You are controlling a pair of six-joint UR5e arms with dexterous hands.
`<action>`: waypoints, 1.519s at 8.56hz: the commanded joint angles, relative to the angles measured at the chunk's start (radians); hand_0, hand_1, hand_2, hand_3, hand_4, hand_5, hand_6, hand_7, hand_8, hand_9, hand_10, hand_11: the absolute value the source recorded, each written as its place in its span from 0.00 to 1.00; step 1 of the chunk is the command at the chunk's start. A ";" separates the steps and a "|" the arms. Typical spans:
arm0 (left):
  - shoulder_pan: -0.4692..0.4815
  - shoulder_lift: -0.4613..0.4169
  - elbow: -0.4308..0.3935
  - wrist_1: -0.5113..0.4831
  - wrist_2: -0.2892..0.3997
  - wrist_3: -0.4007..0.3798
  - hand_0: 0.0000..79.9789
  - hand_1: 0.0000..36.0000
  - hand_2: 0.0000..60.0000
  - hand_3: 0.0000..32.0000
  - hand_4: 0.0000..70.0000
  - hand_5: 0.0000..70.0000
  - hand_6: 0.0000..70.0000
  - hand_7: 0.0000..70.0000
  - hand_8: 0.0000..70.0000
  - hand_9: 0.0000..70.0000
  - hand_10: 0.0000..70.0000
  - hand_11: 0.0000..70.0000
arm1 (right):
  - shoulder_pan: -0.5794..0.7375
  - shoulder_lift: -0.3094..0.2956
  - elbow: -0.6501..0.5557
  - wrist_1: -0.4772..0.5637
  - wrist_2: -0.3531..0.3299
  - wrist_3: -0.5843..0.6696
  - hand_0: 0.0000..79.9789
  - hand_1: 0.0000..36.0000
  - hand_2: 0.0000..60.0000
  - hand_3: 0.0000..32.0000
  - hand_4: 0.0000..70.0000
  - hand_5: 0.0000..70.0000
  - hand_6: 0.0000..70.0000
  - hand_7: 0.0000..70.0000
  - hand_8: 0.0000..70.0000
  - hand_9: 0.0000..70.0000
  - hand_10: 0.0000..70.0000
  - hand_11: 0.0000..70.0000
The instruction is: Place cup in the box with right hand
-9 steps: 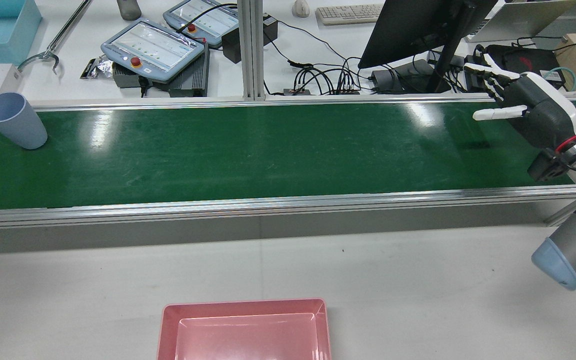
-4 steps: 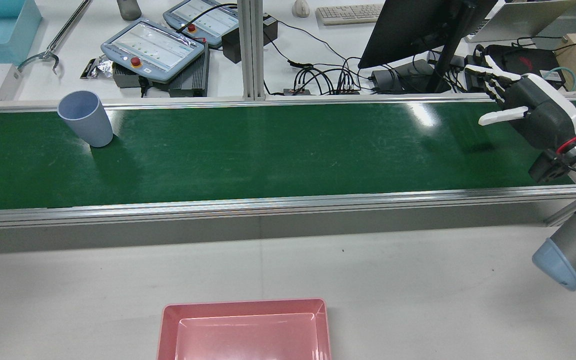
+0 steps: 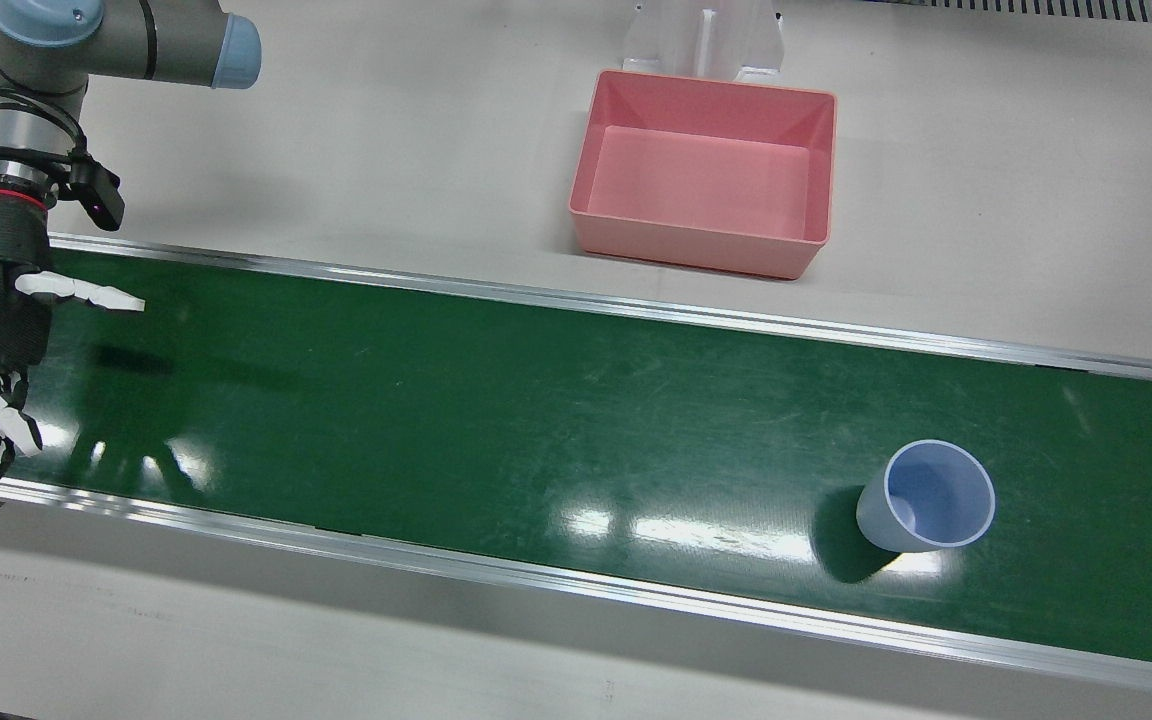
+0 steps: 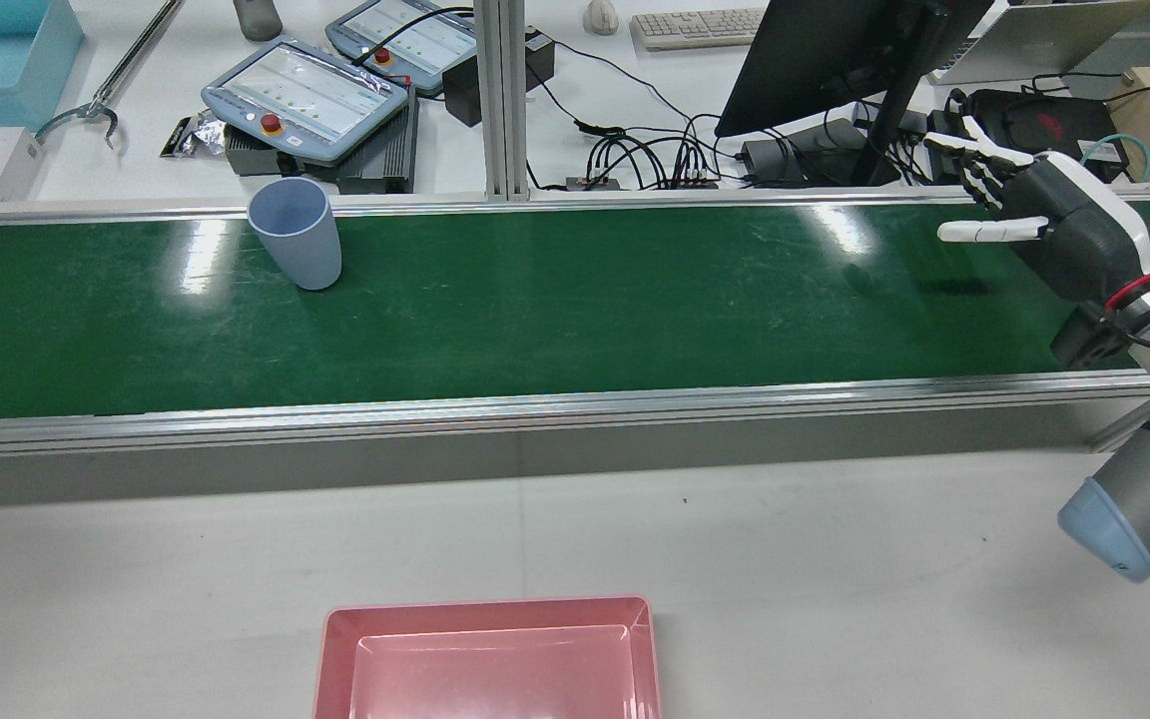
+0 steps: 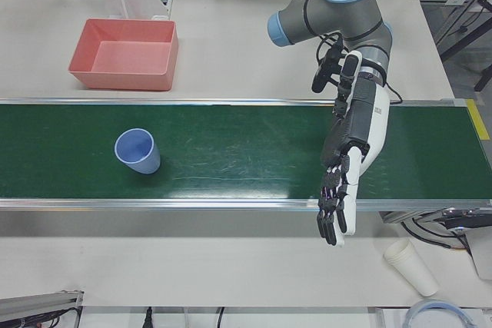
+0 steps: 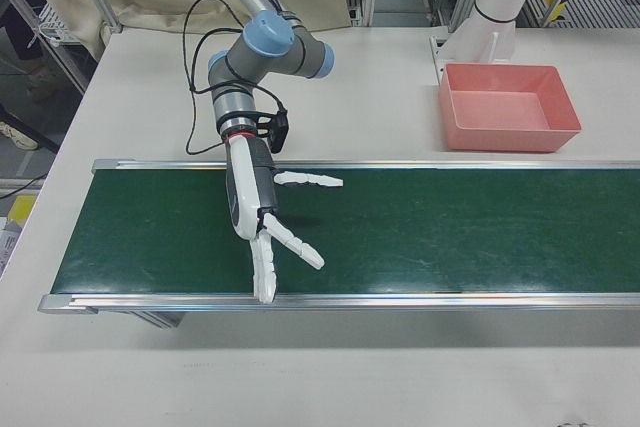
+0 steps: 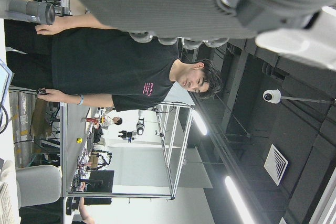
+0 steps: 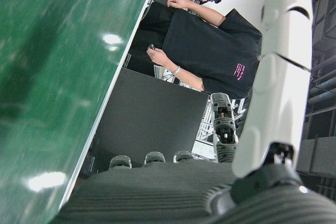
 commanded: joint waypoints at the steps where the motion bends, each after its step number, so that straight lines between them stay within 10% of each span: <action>1: 0.000 0.000 0.000 0.000 0.000 0.000 0.00 0.00 0.00 0.00 0.00 0.00 0.00 0.00 0.00 0.00 0.00 0.00 | 0.001 0.003 -0.001 -0.001 0.048 -0.001 0.70 0.46 0.06 0.23 0.10 0.08 0.00 0.01 0.00 0.00 0.00 0.00; 3: 0.000 -0.001 -0.001 0.000 0.000 0.000 0.00 0.00 0.00 0.00 0.00 0.00 0.00 0.00 0.00 0.00 0.00 0.00 | -0.007 0.005 -0.007 -0.001 0.049 -0.008 0.74 0.53 0.06 0.00 0.22 0.08 0.04 0.08 0.00 0.00 0.00 0.00; 13: 0.000 0.000 0.000 0.000 0.000 0.000 0.00 0.00 0.00 0.00 0.00 0.00 0.00 0.00 0.00 0.00 0.00 0.00 | -0.034 0.057 -0.059 -0.001 0.053 -0.021 0.73 0.49 0.03 0.00 0.21 0.08 0.03 0.11 0.00 0.00 0.00 0.00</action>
